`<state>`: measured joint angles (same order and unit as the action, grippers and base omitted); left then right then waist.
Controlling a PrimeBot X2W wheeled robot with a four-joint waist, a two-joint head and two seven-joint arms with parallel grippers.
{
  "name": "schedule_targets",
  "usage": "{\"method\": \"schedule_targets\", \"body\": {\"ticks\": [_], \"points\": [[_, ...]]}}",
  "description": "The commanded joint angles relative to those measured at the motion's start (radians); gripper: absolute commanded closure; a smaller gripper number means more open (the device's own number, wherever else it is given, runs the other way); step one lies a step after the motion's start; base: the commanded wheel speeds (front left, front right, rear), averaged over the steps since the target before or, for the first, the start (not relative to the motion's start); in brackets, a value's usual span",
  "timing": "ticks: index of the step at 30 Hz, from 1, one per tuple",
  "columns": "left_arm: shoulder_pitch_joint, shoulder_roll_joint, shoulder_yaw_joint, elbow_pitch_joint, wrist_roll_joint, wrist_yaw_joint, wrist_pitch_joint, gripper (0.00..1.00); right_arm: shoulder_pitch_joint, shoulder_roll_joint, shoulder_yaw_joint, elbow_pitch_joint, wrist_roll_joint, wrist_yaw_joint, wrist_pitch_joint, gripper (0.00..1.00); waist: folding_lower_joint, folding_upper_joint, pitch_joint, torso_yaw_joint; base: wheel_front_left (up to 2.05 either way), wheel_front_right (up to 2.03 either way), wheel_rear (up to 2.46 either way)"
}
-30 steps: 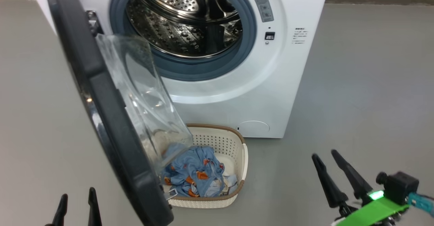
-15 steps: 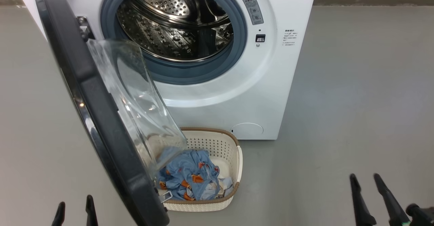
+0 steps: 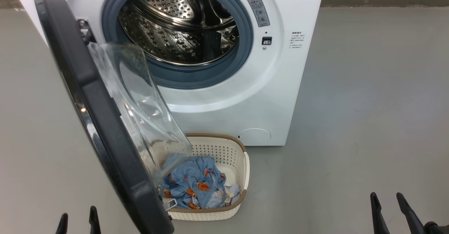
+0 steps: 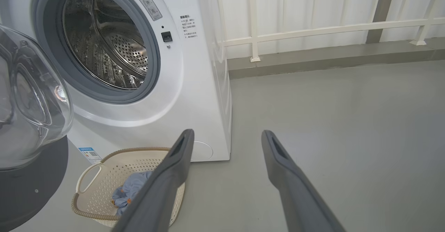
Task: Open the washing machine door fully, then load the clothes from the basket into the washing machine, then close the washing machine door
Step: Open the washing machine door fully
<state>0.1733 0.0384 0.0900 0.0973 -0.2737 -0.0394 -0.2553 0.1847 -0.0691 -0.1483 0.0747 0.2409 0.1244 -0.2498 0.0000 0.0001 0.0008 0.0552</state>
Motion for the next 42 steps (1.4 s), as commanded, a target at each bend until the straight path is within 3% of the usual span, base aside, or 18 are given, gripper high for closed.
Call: {"method": "schedule_targets", "body": {"ticks": [1, 26, 27, 28, 29, 36, 42], "points": [[-0.011, 0.012, 0.033, -0.02, -0.001, 0.001, -0.006, 0.0, -0.006, -0.02, 0.018, -0.017, -0.006, 0.006, -0.012, 0.0, 0.0, -0.0001, -0.002, 0.002, 0.0, 0.0, 0.0], [-0.007, 0.012, 0.036, -0.018, 0.002, -0.002, -0.006, 0.0, 0.001, -0.016, 0.017, 0.018, -0.011, 0.006, -0.012, 0.0, 0.0, -0.0001, -0.005, 0.008, 0.0, 0.0, 0.0], [-0.008, 0.012, 0.037, -0.016, -0.003, -0.002, -0.006, 0.08, 0.001, -0.016, 0.018, 0.018, -0.011, 0.006, -0.012, 0.0, 0.0, -0.0001, -0.005, 0.008, 0.0, 0.0, 0.0], [-0.008, 0.012, 0.038, -0.014, -0.006, -0.002, -0.006, 0.72, 0.001, -0.016, 0.018, 0.017, -0.011, 0.006, -0.012, 0.0, 0.0, -0.0001, -0.005, 0.009, 0.0, 0.0, 0.0], [-0.008, 0.012, 0.039, -0.013, -0.008, -0.003, -0.006, 1.0, 0.001, -0.015, 0.017, 0.017, -0.011, 0.006, -0.012, 0.0, 0.0, -0.0001, -0.006, 0.009, 0.0, 0.0, 0.0], [-0.016, 0.012, 0.064, -0.027, -0.04, 0.009, -0.006, 1.0, 0.001, -0.012, 0.017, 0.016, -0.011, 0.006, -0.012, 0.0, 0.0, -0.0001, -0.005, 0.015, 0.0, 0.0, 0.0], [-0.04, 0.012, 0.136, -0.135, -0.08, 0.074, -0.006, 1.0, 0.0, -0.009, 0.014, 0.013, -0.012, 0.006, -0.012, 0.0, 0.0, -0.0001, -0.002, 0.021, 0.0, 0.0, 0.0]]}}
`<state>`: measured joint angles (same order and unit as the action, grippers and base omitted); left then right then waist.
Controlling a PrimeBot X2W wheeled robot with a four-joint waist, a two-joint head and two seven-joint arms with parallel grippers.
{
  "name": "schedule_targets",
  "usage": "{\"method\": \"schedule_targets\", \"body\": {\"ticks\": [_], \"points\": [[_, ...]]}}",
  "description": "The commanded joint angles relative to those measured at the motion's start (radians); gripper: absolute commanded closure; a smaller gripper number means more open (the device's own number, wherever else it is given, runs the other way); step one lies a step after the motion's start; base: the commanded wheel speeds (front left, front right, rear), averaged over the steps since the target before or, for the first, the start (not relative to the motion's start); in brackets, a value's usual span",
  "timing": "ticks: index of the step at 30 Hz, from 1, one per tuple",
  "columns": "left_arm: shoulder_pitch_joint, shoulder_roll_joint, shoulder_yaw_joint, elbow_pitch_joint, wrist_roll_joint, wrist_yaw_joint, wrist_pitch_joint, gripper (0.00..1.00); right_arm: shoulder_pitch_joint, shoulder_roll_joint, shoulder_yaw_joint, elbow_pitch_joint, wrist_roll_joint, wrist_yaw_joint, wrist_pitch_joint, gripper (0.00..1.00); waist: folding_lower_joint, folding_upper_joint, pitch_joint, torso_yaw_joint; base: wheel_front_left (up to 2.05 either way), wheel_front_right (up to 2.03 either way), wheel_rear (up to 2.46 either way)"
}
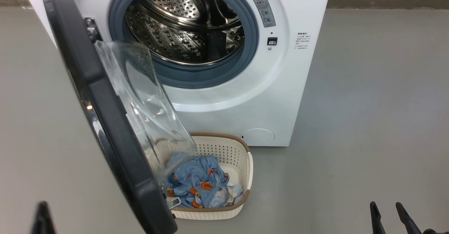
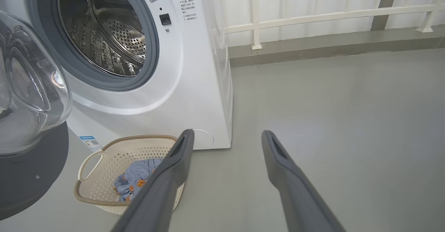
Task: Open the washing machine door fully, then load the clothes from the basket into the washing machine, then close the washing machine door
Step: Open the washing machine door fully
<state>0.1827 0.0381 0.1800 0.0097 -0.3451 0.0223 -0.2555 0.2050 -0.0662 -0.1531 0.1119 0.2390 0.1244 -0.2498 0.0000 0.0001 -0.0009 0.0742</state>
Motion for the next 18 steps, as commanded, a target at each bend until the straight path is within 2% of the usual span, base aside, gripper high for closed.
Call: {"method": "schedule_targets", "body": {"ticks": [1, 6, 9, 13, 18], "points": [[-0.057, 0.012, 0.058, -0.079, -0.015, 0.025, -0.006, 1.0, -0.02, -0.012, 0.017, -0.024, -0.01, 0.006, -0.012, 0.0, 0.0, -0.0001, 0.0, 0.003, 0.0, 0.0, 0.0], [-0.095, 0.012, 0.072, -0.268, -0.018, 0.061, -0.006, 1.0, -0.015, -0.011, 0.01, -0.026, -0.012, 0.006, -0.012, 0.0, 0.0, -0.0001, -0.001, 0.013, 0.0, 0.0, 0.0], [-0.114, 0.012, 0.026, -0.423, 0.007, 0.08, -0.006, 1.0, -0.01, -0.01, 0.01, -0.025, -0.014, 0.006, -0.012, 0.0, 0.0, -0.0001, -0.006, 0.022, 0.0, 0.0, 0.0], [-0.128, 0.012, -0.128, -0.596, 0.028, 0.062, -0.006, 1.0, -0.01, -0.008, 0.012, -0.025, -0.015, 0.006, -0.012, 0.0, 0.0, -0.0001, -0.013, 0.033, 0.0, 0.0, 0.0], [-0.137, 0.012, -0.393, -0.677, 0.025, -0.001, 0.035, 1.0, -0.004, -0.005, 0.017, -0.026, -0.01, 0.006, -0.012, 0.0, 0.0, -0.0001, -0.018, 0.05, 0.0, 0.0, 0.0]]}}
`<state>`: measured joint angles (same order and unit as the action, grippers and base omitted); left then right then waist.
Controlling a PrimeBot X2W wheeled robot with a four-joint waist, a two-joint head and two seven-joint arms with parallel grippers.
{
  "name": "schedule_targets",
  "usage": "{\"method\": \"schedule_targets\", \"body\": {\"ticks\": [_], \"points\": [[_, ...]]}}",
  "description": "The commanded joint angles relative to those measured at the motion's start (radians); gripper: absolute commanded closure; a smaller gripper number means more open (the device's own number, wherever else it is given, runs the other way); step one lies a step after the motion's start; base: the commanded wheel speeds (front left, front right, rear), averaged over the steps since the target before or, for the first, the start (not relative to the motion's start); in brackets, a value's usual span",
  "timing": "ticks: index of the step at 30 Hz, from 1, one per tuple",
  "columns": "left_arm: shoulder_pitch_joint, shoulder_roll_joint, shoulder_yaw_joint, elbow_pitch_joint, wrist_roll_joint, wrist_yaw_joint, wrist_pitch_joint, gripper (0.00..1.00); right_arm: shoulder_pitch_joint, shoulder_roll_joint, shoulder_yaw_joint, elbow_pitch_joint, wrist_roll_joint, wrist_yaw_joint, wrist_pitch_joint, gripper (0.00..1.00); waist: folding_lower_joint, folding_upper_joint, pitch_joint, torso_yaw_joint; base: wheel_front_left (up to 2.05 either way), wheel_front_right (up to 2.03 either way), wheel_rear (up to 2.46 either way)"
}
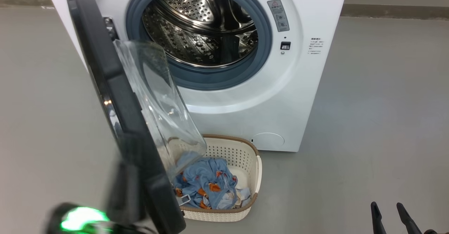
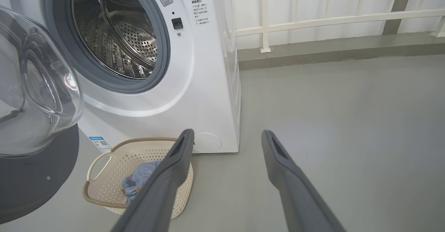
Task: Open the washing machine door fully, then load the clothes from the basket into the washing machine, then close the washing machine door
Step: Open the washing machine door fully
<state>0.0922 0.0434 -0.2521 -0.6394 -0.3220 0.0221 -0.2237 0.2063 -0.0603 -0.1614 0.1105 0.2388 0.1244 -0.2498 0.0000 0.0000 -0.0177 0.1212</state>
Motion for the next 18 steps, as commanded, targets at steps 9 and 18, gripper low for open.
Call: {"method": "schedule_targets", "body": {"ticks": [9, 18], "points": [[-0.007, 0.008, -0.166, 0.166, -0.145, 0.023, 0.138, 1.0, -0.011, -0.007, 0.029, -0.025, -0.007, 0.006, -0.012, 0.0, 0.0, 0.0, 0.005, 0.013, 0.0, 0.0, 0.0], [-0.01, 0.009, -0.157, 0.371, -0.213, 0.036, 0.139, 1.0, -0.01, -0.005, 0.032, -0.023, -0.004, 0.006, -0.012, 0.0, 0.0, 0.0, 0.014, 0.019, 0.0, 0.0, 0.0]]}}
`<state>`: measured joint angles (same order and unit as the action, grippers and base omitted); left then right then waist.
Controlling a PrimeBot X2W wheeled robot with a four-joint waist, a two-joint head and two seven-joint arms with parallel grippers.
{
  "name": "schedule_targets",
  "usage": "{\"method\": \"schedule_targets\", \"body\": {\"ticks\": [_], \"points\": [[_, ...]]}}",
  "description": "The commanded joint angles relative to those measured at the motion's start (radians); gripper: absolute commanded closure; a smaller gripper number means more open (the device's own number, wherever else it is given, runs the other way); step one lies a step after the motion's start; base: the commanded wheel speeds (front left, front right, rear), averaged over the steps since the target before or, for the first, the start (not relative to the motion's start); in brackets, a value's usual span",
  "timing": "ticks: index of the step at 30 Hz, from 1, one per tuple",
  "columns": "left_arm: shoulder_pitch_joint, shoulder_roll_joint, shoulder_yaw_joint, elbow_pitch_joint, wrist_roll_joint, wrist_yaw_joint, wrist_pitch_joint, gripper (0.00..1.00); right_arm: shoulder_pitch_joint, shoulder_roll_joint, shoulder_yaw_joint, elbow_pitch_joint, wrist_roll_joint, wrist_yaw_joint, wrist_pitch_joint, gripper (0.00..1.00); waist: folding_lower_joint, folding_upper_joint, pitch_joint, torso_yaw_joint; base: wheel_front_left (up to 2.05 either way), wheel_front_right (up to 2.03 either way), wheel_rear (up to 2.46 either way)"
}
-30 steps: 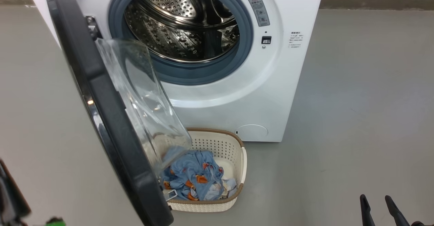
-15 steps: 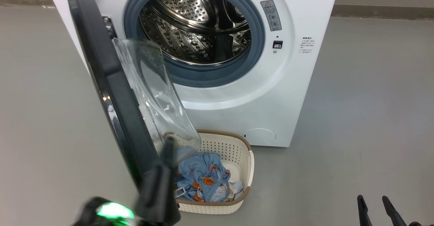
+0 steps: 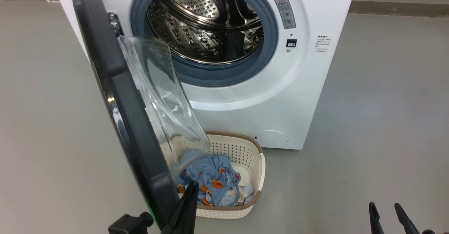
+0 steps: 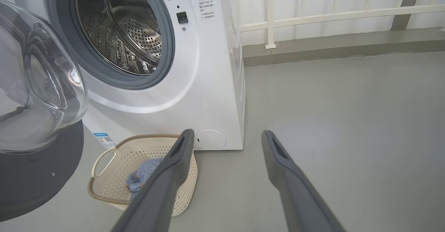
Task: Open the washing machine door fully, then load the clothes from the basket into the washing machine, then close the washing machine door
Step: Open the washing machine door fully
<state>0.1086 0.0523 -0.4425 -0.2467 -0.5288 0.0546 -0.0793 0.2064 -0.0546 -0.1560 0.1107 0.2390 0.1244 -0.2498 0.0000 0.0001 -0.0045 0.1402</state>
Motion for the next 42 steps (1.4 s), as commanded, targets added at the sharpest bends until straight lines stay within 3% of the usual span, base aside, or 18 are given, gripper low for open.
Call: {"method": "schedule_targets", "body": {"ticks": [1, 19, 42], "points": [[-0.029, 0.0, 0.034, -0.006, -0.009, 0.004, -0.009, 1.0, -0.011, -0.011, 0.027, -0.023, -0.004, 0.006, -0.012, 0.0, 0.0, -0.0001, 0.002, 0.001, 0.0, 0.0, 0.0], [-0.065, -0.001, 0.037, 0.066, -0.016, 0.055, -0.056, 1.0, -0.013, -0.008, 0.027, -0.015, -0.003, 0.006, -0.012, 0.0, 0.0, -0.0001, 0.006, 0.023, 0.0, 0.0, 0.0], [-0.076, 0.003, 0.084, 0.074, -0.019, 0.123, -0.09, 1.0, -0.008, -0.013, 0.043, -0.002, 0.004, 0.006, -0.012, 0.0, 0.0, -0.0001, 0.008, 0.195, 0.0, 0.0, 0.0]]}}
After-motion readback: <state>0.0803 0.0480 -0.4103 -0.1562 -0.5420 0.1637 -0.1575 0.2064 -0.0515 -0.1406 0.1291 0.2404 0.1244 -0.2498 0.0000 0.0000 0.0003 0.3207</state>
